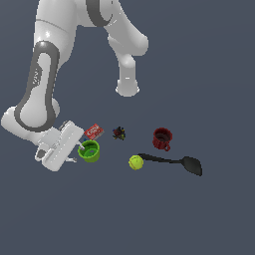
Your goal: Pick up a designated object from a clutter of objects.
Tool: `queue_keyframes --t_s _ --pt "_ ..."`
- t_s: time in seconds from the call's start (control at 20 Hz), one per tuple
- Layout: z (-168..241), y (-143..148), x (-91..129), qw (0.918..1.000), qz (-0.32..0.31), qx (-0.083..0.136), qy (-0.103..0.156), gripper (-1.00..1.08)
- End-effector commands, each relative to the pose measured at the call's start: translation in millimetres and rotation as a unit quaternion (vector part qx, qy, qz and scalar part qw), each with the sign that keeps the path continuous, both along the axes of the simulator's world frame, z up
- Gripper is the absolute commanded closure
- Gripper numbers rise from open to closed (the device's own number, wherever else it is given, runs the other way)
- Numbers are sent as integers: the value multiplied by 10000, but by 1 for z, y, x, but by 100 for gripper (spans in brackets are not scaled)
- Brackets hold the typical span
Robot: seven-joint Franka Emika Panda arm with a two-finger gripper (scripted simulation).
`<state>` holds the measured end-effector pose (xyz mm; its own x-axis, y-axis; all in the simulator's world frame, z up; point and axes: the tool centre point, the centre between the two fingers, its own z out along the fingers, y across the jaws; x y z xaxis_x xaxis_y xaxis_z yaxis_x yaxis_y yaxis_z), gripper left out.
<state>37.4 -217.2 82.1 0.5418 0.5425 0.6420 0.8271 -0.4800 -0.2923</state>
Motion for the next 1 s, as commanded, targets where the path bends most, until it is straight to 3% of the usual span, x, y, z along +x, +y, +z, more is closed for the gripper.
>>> queue_keyframes --t_s 0.0,0.15,0.2,0.95 --pt "-7 7 1 10000 5 3 -2 -20" --pt "-9 9 1 10000 6 3 -4 -20" --pt "-9 9 1 10000 6 3 -4 108" --pt "1 12 5 10000 7 1 -7 108"
